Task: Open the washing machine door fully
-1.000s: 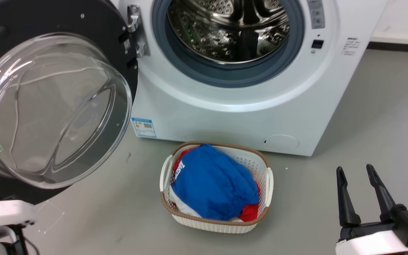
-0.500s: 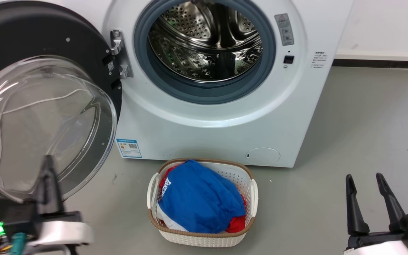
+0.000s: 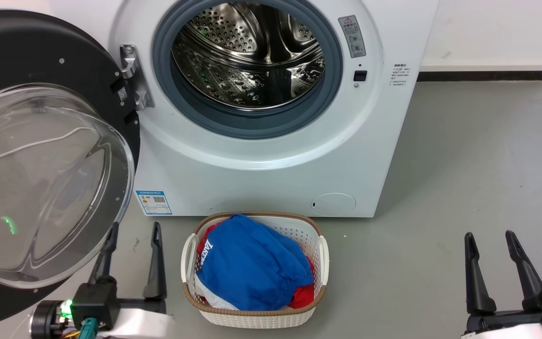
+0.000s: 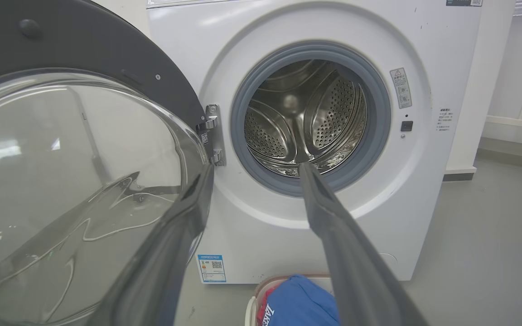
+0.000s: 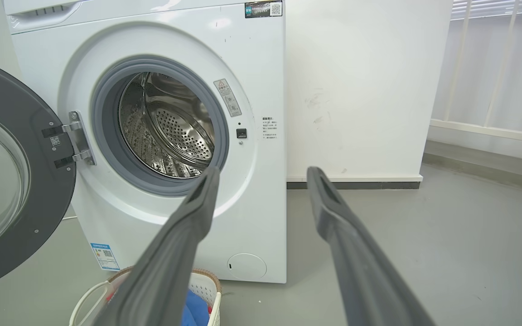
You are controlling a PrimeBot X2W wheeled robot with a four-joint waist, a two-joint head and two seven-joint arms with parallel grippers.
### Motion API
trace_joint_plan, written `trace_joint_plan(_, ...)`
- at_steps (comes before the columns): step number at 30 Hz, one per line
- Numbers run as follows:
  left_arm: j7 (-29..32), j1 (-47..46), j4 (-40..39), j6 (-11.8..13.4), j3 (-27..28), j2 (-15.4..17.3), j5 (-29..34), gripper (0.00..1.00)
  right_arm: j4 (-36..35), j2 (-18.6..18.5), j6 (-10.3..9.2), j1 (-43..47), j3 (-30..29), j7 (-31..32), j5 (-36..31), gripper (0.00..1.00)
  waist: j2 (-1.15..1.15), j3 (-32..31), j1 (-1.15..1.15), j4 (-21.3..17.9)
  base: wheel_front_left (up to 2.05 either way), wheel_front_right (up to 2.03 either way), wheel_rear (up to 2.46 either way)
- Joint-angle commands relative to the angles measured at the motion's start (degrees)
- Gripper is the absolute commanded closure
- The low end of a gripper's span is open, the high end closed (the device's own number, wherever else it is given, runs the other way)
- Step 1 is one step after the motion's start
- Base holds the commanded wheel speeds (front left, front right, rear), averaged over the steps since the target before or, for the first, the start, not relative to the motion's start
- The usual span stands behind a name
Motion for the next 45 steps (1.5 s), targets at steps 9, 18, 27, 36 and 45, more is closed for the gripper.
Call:
trace_joint_plan(9, 0.2, 1.5, 3.3, 2.3, -2.2, 0.0, -1.8, 0.0, -0.5, 0.1, -0.01, 0.8, -0.1, -0.1, 0.9, 0.0, 0.0, 0.6, 0.01, -1.1, 0.0, 0.0, 0.0)
trace_joint_plan(18, 0.2, 1.4, 5.2, 2.7, -2.6, -0.1, -2.9, 0.0, 0.4, 0.1, -0.01, 1.0, -0.3, -0.1, 1.0, 0.0, 0.0, 0.7, 0.01, -0.9, 0.0, 0.0, 0.0)
trace_joint_plan(27, 0.9, 1.1, 8.3, 2.4, -2.4, 0.0, -5.6, 1.0, 3.0, -0.1, 0.0, 0.8, 0.1, 0.5, 3.7, 1.0, 0.0, 0.7, 0.01, -0.8, 0.0, 0.0, 0.0)
trace_joint_plan(36, 3.2, 0.0, 8.8, 1.5, -1.7, 0.0, -15.2, 1.0, 4.7, -0.7, 0.0, -1.0, 0.5, 2.3, 13.6, 1.0, 0.0, 0.7, 0.01, -0.8, 0.0, 0.0, 0.0)
trace_joint_plan(45, 5.4, -1.0, 9.3, 0.5, -0.9, 0.0, -24.9, 1.0, 6.4, -1.2, 0.0, -2.8, 0.8, 4.1, 23.5, 1.0, 0.0, 0.8, 0.01, -0.9, 0.0, 0.0, 0.0)
